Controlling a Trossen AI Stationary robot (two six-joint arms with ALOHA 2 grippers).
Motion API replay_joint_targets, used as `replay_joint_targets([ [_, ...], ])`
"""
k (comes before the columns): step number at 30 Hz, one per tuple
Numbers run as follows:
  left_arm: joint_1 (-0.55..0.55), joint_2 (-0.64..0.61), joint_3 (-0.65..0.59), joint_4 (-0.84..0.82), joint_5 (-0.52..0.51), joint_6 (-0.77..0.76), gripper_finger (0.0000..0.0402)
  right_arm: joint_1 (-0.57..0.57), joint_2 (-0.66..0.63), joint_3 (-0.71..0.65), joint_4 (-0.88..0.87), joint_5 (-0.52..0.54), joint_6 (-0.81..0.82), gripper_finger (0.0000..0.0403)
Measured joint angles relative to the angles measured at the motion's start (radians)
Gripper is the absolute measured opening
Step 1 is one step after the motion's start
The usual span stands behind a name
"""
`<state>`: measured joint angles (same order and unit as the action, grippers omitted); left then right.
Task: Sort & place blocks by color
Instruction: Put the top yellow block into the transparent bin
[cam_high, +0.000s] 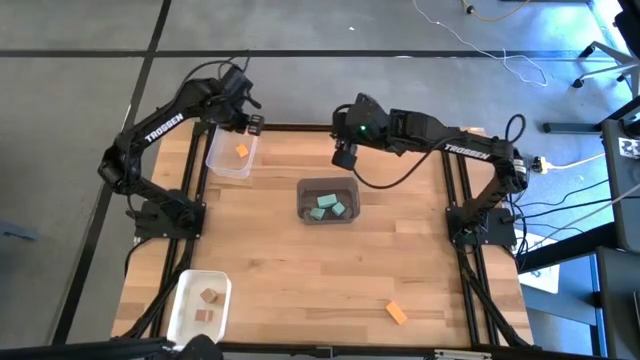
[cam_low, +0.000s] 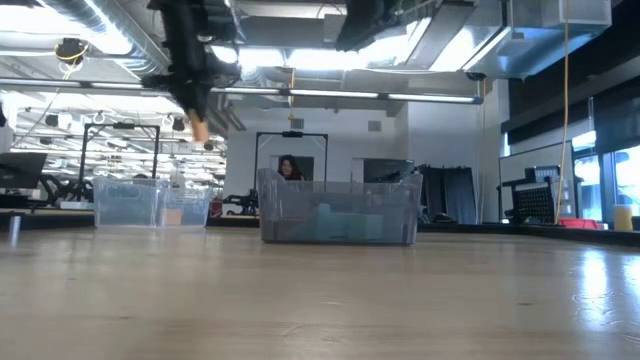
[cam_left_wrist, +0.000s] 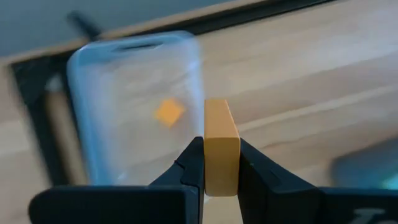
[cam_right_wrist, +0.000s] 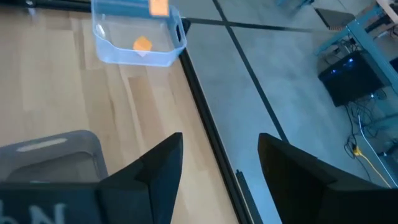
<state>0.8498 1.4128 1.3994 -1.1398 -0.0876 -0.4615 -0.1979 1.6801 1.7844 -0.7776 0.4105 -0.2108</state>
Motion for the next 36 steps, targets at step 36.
replay_joint_targets([
  [36,0.138,0.001,-0.511,0.226,0.034,-0.078,0.0086,-0.040,-0.006,0.000,-0.082,-0.003,-0.003,0.0211],
])
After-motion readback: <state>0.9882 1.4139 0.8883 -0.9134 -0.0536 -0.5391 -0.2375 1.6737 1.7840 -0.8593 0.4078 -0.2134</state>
